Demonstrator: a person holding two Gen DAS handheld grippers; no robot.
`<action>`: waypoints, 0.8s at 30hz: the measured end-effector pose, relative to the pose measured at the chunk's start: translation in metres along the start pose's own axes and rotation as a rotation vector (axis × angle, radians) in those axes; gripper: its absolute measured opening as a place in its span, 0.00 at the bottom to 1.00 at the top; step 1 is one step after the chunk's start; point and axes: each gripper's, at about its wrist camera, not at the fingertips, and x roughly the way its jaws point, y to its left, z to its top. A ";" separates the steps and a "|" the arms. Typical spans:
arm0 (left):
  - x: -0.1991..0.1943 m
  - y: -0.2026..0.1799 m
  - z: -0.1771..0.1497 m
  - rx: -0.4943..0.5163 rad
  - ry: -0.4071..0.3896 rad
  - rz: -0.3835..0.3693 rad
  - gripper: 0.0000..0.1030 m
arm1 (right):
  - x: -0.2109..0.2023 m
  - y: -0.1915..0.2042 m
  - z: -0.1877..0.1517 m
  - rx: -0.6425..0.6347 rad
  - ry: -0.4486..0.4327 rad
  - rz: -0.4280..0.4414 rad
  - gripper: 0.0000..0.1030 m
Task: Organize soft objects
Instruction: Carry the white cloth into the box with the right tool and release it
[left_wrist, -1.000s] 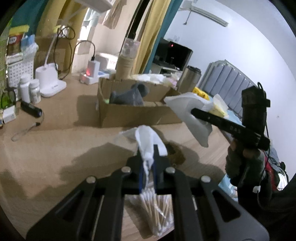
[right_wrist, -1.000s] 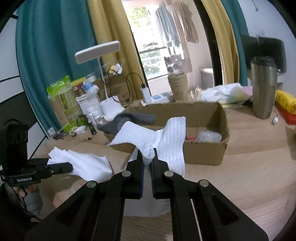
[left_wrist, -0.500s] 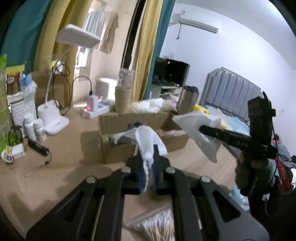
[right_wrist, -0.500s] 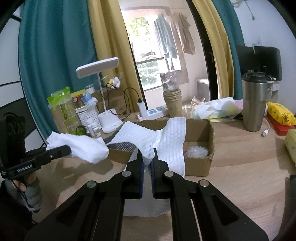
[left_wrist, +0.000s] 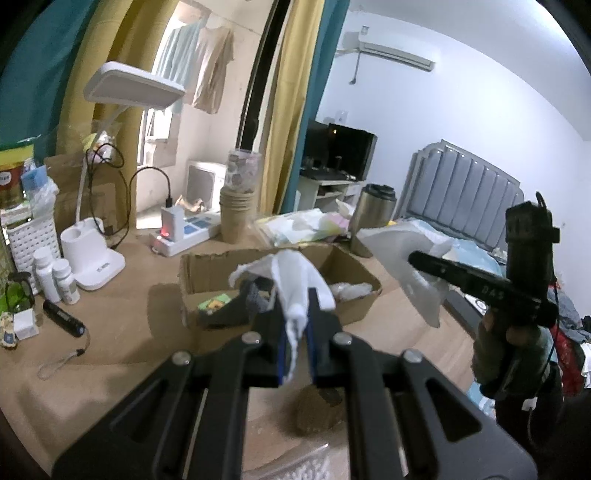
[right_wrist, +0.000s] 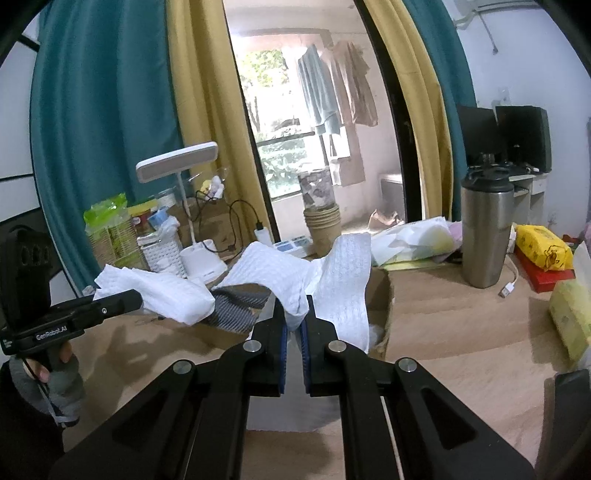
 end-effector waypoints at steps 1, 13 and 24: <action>0.002 -0.001 0.003 -0.001 -0.004 -0.006 0.09 | 0.000 -0.002 0.001 0.000 -0.005 -0.003 0.07; 0.025 -0.015 0.031 0.044 -0.038 -0.058 0.09 | 0.008 -0.011 0.016 -0.012 -0.028 -0.010 0.07; 0.048 -0.021 0.046 0.041 -0.042 -0.071 0.09 | 0.019 -0.024 0.028 0.005 -0.046 -0.005 0.07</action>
